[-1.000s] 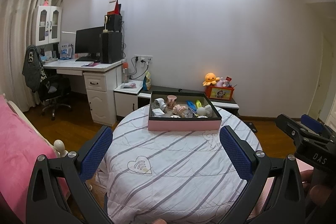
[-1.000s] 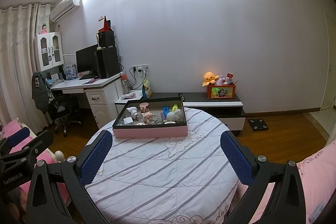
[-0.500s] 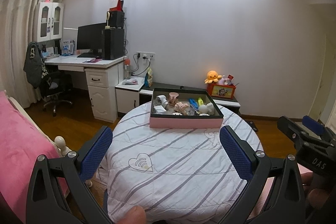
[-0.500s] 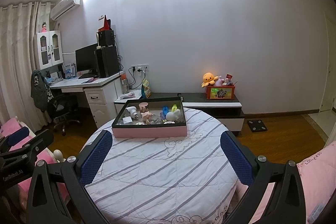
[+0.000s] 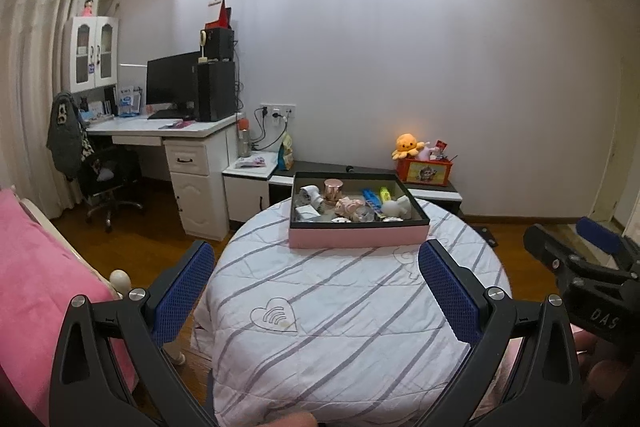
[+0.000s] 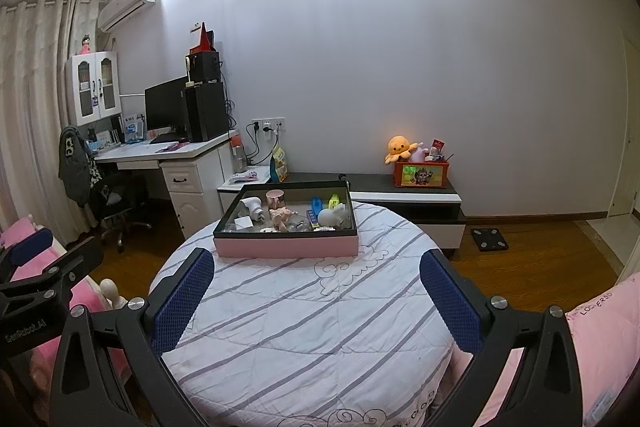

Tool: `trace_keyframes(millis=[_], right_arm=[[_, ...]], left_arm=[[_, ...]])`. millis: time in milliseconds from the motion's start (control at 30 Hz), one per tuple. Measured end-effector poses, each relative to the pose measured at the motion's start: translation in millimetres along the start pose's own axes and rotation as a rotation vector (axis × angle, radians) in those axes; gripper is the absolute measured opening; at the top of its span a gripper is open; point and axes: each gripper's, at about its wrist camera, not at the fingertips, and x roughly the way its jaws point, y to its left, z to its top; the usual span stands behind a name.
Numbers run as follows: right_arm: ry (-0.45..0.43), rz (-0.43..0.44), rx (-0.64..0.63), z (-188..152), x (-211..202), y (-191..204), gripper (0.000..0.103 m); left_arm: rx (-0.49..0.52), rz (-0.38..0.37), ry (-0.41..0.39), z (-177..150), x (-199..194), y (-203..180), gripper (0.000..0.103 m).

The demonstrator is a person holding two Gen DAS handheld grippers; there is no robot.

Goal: Organize rigid objects

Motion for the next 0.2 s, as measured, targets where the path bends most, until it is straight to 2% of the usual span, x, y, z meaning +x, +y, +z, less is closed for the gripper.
trace_keyframes(millis=[200], right_arm=[[0.003,-0.001,0.002,-0.4,1.1,0.4,0.103]], left_arm=[[-0.004,-0.017,-0.014,3.2,-4.1,0.2,0.103]])
